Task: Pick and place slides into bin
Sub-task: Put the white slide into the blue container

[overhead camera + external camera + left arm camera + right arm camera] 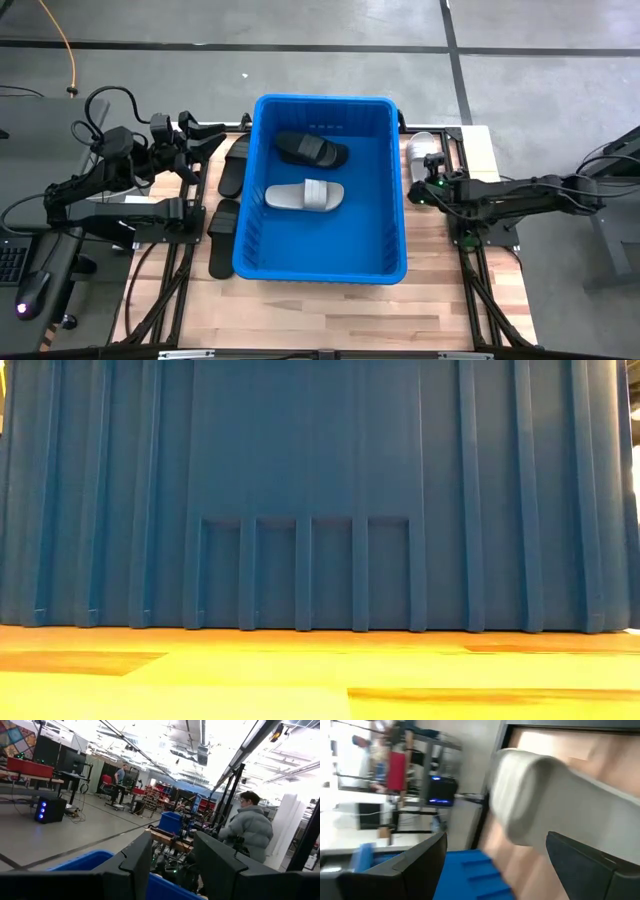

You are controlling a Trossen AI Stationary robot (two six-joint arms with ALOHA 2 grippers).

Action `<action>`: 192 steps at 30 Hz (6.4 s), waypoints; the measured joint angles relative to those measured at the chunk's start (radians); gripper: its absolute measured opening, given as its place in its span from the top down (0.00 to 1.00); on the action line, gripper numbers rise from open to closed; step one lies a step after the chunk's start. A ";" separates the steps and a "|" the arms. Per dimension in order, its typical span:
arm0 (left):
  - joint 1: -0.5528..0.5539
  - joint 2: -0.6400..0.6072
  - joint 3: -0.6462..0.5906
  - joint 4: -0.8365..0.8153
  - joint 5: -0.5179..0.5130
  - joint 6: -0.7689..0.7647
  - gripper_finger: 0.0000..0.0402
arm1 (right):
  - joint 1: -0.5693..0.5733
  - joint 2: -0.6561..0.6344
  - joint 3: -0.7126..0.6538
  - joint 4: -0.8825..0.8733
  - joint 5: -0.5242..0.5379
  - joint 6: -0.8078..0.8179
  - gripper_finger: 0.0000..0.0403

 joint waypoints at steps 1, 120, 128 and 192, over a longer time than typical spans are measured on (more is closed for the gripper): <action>0.000 0.000 0.000 0.000 0.000 0.000 0.66 | -0.014 0.015 0.000 0.002 -0.030 0.002 0.18; 0.000 0.089 0.000 0.005 0.055 -0.109 0.29 | 0.042 0.260 0.872 0.692 -0.261 -1.570 1.00; 0.000 0.097 0.000 0.001 0.018 -0.153 0.29 | 0.066 0.563 1.144 0.867 -0.341 -1.708 1.00; 0.000 0.312 -0.001 0.347 0.019 0.064 0.63 | 0.141 1.108 1.719 1.065 -0.832 -1.419 1.00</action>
